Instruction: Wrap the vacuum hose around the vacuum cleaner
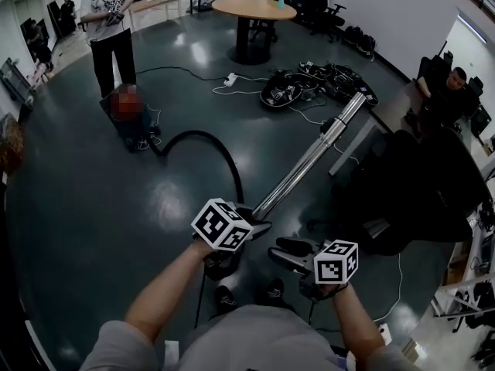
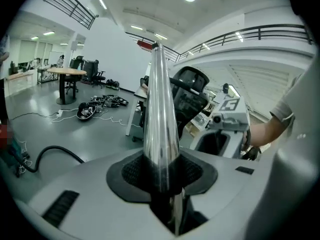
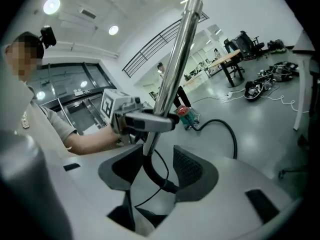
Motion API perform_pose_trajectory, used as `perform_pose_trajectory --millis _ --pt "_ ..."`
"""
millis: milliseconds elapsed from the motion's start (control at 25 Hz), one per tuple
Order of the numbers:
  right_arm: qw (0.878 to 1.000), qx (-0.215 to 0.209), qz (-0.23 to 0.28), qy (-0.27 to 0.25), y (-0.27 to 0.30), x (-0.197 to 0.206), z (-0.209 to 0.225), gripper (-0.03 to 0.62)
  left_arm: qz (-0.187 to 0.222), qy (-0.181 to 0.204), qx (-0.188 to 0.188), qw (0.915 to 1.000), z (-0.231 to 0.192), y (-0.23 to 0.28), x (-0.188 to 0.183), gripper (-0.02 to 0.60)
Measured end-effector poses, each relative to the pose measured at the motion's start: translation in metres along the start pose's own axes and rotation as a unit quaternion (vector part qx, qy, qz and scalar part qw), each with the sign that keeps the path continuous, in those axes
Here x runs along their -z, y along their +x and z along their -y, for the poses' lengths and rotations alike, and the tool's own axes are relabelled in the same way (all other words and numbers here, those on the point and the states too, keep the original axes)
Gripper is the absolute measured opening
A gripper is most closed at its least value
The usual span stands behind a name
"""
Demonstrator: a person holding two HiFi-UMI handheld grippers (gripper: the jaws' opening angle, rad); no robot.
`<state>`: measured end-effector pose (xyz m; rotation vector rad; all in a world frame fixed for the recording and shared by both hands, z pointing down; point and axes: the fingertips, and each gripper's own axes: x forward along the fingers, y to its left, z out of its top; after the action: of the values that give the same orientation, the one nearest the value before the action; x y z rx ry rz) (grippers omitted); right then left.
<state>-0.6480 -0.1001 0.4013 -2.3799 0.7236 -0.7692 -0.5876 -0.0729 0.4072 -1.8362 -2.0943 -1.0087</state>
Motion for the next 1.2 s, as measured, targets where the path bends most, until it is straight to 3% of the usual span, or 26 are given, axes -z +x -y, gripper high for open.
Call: perform_pose_trajectory --millis 120,320,360,440,720,880,960,1080,1200 --pt "0.999 -0.037 -0.01 -0.018 0.032 0.007 -0.024 0.19 0.027 -0.014 -0.011 0.9995 -0.009 -0.013 -0.021 0.147" --pt "0.998 -0.053 -0.001 -0.025 0.074 0.0 -0.038 0.192 0.067 -0.026 -0.042 0.9965 -0.016 -0.029 -0.047 0.146" --pt "0.998 -0.06 0.002 -0.025 0.081 -0.003 -0.043 0.226 0.072 -0.029 -0.045 0.9959 -0.016 -0.032 -0.05 0.146" --pt "0.997 -0.071 0.005 -0.027 0.096 -0.006 -0.052 0.267 0.081 -0.036 -0.043 0.9952 -0.013 -0.038 -0.055 0.146" --pt "0.992 -0.118 0.013 -0.04 0.142 0.003 -0.082 0.27 0.115 -0.05 -0.046 0.991 -0.007 -0.061 -0.057 0.146" --pt "0.991 -0.105 0.056 -0.053 0.154 0.0 -0.084 0.267 0.145 -0.075 -0.063 0.9845 -0.012 -0.073 -0.058 0.146" --pt "0.992 -0.089 0.059 -0.067 0.153 0.0 -0.083 0.146 0.16 -0.092 -0.067 0.9805 -0.016 -0.079 -0.058 0.146" --pt "0.994 -0.067 0.023 -0.087 0.15 0.006 -0.079 0.141 0.168 -0.099 -0.055 0.9792 -0.02 -0.086 -0.058 0.146" --pt "0.991 -0.034 -0.046 -0.119 0.144 0.021 -0.062 0.141 0.159 -0.075 -0.045 0.9834 -0.022 -0.082 -0.053 0.148"
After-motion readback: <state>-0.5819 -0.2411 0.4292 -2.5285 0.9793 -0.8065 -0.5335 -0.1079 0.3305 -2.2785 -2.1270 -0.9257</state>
